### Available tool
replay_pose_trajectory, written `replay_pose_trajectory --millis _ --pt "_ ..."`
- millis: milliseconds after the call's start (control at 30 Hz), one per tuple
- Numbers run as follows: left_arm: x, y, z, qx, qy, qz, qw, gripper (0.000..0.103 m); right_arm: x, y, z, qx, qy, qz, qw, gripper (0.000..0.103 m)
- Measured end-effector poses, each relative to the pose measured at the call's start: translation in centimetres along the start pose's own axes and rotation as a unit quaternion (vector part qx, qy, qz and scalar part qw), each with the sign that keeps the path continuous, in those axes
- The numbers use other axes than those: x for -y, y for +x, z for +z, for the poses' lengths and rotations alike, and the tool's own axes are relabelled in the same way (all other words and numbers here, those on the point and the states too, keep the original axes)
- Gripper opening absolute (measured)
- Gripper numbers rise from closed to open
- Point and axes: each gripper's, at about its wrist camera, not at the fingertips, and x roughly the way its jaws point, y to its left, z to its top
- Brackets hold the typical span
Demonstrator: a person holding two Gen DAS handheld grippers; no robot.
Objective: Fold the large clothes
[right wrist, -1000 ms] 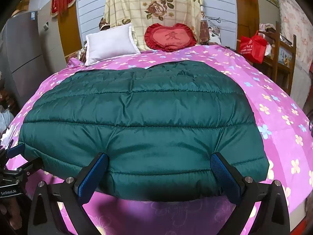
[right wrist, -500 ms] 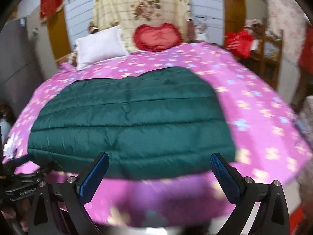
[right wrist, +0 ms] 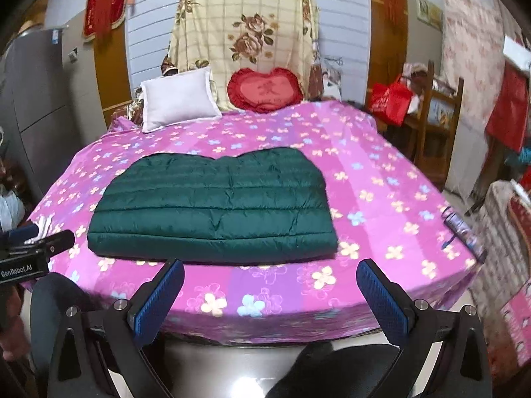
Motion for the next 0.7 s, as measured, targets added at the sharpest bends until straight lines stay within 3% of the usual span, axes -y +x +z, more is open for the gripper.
replay_pose_trajectory --millis 200,700 --pt "0.7 -1.6 0.1 0.014 -0.002 -0.005 0.9999 0.102 0.2 -1.7 0.2 0.01 -0.003 0.0 1.0 0.103" --pt "1.0 -0.7 -0.1 0.009 0.002 -0.01 0.9999 0.103 -0.1 -0.2 0.1 -0.008 -0.001 0.009 1.0 0.103"
